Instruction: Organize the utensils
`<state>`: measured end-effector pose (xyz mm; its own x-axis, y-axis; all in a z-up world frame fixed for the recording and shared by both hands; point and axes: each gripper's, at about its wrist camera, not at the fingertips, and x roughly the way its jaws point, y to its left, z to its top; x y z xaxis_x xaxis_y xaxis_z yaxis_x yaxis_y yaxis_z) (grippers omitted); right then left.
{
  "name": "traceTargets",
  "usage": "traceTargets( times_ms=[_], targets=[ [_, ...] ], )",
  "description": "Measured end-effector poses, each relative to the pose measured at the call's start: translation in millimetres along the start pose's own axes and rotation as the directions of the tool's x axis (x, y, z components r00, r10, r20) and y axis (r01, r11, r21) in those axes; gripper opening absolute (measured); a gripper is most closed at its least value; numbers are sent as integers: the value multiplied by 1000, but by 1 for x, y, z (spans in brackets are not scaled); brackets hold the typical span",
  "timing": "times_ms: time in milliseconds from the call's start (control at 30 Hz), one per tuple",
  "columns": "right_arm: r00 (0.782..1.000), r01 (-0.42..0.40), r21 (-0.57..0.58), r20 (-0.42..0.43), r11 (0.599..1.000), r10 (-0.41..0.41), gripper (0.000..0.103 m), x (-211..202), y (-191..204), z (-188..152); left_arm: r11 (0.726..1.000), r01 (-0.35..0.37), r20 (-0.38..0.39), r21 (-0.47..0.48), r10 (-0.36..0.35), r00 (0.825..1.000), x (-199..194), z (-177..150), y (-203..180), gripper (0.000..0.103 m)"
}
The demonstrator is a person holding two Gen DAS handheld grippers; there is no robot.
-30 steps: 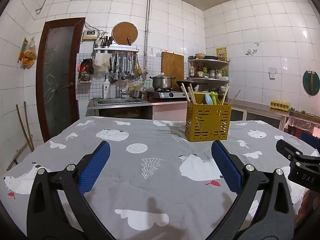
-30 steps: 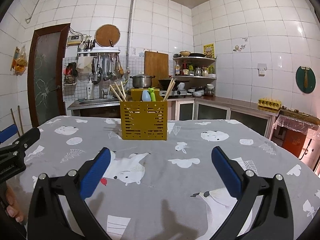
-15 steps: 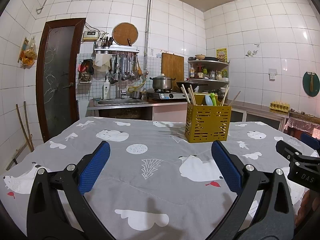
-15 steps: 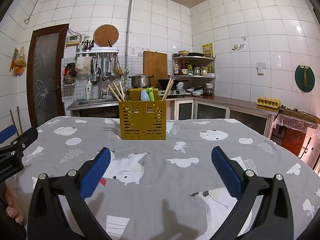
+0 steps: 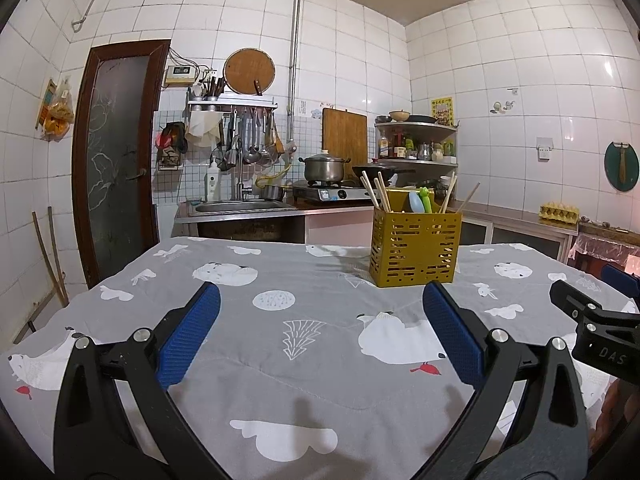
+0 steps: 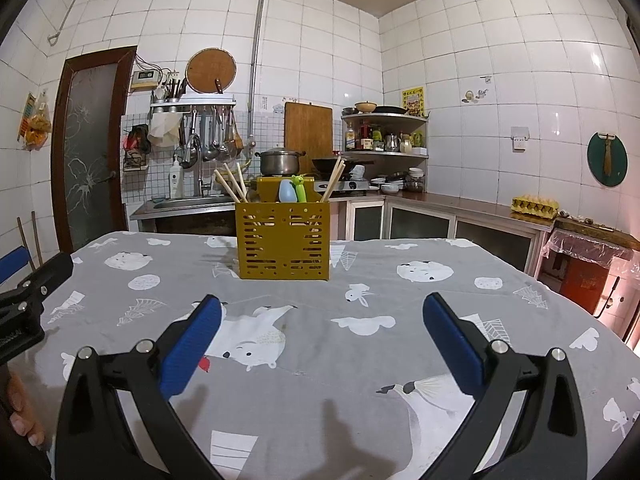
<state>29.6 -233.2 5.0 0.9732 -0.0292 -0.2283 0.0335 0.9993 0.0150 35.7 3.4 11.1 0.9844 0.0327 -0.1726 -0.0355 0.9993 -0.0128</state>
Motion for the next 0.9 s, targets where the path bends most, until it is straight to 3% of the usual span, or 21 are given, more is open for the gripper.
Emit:
traceTargets(
  times_ms=[900],
  targets=[
    [1000, 15, 0, 10, 1000, -15, 98, 0, -3, -1, 1000, -5, 17, 3, 5, 1000, -5, 2, -3, 98]
  ],
)
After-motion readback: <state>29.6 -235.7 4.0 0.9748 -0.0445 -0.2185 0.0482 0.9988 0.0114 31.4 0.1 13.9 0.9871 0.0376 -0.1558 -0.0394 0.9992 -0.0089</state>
